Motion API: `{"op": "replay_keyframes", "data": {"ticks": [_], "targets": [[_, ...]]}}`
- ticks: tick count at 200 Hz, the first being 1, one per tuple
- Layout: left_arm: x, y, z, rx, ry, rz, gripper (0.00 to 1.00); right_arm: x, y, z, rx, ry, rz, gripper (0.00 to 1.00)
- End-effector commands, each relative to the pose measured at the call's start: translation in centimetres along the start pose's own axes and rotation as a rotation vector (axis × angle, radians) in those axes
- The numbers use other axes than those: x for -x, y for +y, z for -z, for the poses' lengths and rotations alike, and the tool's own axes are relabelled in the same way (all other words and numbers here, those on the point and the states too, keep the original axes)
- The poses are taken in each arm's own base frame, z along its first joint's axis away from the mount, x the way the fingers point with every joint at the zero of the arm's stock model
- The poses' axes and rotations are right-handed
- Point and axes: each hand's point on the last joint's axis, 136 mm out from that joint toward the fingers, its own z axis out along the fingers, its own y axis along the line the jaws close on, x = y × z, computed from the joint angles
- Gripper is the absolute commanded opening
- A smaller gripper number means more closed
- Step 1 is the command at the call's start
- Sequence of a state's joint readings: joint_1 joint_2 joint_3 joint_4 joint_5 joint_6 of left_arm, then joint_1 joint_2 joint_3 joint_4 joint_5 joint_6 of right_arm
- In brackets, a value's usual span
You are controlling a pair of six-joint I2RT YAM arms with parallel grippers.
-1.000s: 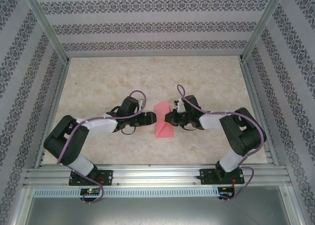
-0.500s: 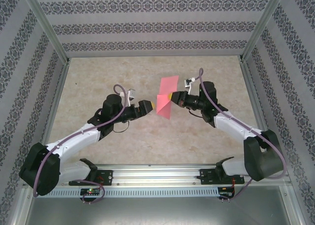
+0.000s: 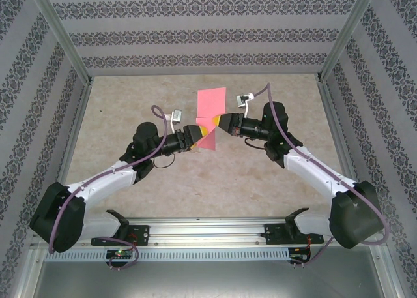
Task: Fold a paper plane with a square sheet of paper (fold left side to right side)
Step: Turn over the paper at the center of the table.
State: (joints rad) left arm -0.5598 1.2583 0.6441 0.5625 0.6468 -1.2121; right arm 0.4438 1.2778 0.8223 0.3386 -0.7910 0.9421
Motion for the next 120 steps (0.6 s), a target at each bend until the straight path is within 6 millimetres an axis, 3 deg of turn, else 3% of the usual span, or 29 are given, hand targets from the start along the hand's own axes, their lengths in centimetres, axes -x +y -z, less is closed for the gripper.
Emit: {"op": "replay_keyframes", "data": {"ticks": [1,89,120], "targets": [[0.5,-4.2,0.0,-0.124,-0.004,-0.059,0.58,1.2,2.6,0.2,0.066,-0.034,0.035,0.02],[0.1,-4.0,0.3,-0.092,0.007,-0.068,0.17,1.4,1.3,0.6,0.034,-0.052,0.003,0.06],[0.0,-3.0,0.3,-0.021,0.014,-0.084,0.09,1.2,0.4,1.1,-0.016,-0.044,0.007,0.2]]}}
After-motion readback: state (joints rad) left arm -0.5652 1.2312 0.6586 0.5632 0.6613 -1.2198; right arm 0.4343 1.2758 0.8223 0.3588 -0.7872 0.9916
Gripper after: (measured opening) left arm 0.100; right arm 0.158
